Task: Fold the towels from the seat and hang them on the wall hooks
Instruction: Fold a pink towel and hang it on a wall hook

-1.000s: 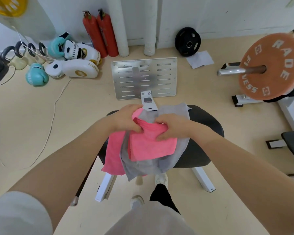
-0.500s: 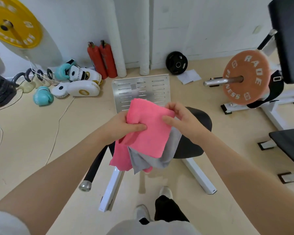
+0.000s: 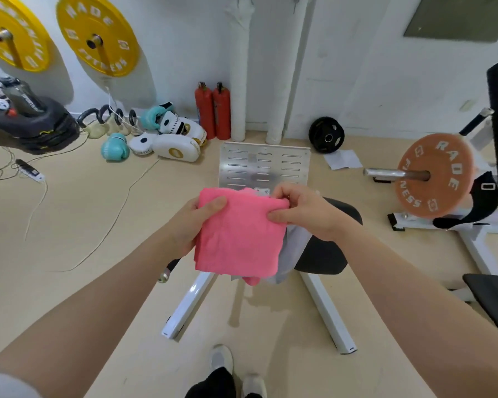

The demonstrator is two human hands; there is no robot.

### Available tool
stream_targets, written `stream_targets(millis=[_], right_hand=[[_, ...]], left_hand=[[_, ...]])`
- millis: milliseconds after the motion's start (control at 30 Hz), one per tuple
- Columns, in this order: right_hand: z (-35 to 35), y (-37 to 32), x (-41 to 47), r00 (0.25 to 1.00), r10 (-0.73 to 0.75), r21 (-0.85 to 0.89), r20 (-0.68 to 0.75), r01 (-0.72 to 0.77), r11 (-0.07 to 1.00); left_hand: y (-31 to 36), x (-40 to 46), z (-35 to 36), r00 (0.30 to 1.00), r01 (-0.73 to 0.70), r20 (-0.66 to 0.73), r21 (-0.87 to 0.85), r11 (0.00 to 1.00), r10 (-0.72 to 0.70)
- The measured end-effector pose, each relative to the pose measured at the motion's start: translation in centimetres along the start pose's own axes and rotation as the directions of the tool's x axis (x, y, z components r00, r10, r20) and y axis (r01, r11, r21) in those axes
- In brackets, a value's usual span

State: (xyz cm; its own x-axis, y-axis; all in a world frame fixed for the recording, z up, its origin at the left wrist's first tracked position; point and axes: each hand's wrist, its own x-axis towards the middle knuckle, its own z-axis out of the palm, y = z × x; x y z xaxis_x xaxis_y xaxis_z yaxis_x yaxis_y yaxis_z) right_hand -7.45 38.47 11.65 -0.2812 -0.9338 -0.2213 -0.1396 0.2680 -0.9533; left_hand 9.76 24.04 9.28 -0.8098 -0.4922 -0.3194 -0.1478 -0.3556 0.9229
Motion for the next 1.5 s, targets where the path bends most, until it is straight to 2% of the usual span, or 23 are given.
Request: stream_targets(millis=[100, 233, 300, 400, 467, 533, 600, 733, 900, 1033, 1167, 1300, 1400, 1500], right_hand=[[0.6, -0.1, -0.5, 0.997, -0.003, -0.009, 0.071, 0.004, 1.0], [1.2, -0.4, -0.7, 0.992, 0.034, -0.21, 0.119, -0.008, 0.978], [1.8, -1.1, -0.1, 0.995, 0.044, -0.228, 0.094, -0.022, 0.973], [3.7, -1.7, 2.8, 0.992, -0.039, 0.034, -0.119, 0.043, 0.998], [6.0, -2.3, 5.6, 0.968, -0.03, 0.267, -0.25, 0.099, 0.958], [9.1, -3.2, 8.7, 0.95, 0.021, 0.458, -0.312, 0.131, 0.879], [12.5, -4.2, 12.1, 0.944, 0.043, 0.522, -0.327, 0.142, 0.841], [19.4, -7.7, 18.4, 0.918, 0.046, 0.383, -0.394, 0.118, 0.916], [26.3, -12.5, 25.0, 0.878, -0.011, 0.25, -0.479, 0.149, 0.957], [28.3, -15.9, 28.6, 0.867, -0.1, 0.149, -0.488, 0.196, 0.969], [27.3, -18.0, 31.4, 0.799, -0.169, -0.011, -0.578, 0.2, 0.98], [24.7, -19.7, 35.4, 0.748, -0.2, -0.12, -0.633, 0.16, 0.98], [21.9, -20.6, 39.6, 0.736, -0.221, -0.166, -0.64, 0.148, 0.975], [18.4, -20.9, 45.1, 0.733, -0.217, -0.18, -0.645, 0.131, 0.975]], left_hand=[[-1.0, -1.3, -0.5, 0.998, -0.062, -0.033, -0.009, 0.998, 0.061], [-1.7, -2.9, -1.6, 0.998, -0.055, -0.022, -0.02, 0.998, 0.054], [-0.9, -3.2, -2.5, 0.998, -0.059, -0.017, 0.008, 0.998, 0.059], [0.9, -2.6, -4.8, 0.994, -0.1, -0.047, -0.003, 0.995, 0.1], [2.1, -1.9, -7.0, 0.989, -0.12, -0.091, -0.015, 0.993, 0.118], [3.0, -1.2, -10.3, 0.982, -0.131, -0.137, -0.008, 0.991, 0.129], [3.9, -0.8, -14.9, 0.981, -0.132, -0.143, 0.023, 0.991, 0.134], [6.6, -0.1, -25.9, 0.988, -0.076, -0.122, 0.149, 0.986, 0.095], [10.2, 1.5, -35.5, 0.978, -0.123, -0.137, 0.248, 0.961, 0.16], [13.2, 3.9, -39.1, 0.961, -0.142, -0.192, 0.278, 0.95, 0.2], [16.4, 7.2, -40.2, 0.961, -0.154, -0.172, 0.318, 0.936, 0.216], [19.9, 11.7, -40.6, 0.929, -0.231, -0.174, 0.415, 0.88, 0.326], [23.2, 16.5, -40.7, 0.905, -0.349, -0.061, 0.464, 0.814, 0.422], [25.7, 22.1, -39.7, 0.86, -0.473, 0.162, 0.609, 0.637, 0.484]])
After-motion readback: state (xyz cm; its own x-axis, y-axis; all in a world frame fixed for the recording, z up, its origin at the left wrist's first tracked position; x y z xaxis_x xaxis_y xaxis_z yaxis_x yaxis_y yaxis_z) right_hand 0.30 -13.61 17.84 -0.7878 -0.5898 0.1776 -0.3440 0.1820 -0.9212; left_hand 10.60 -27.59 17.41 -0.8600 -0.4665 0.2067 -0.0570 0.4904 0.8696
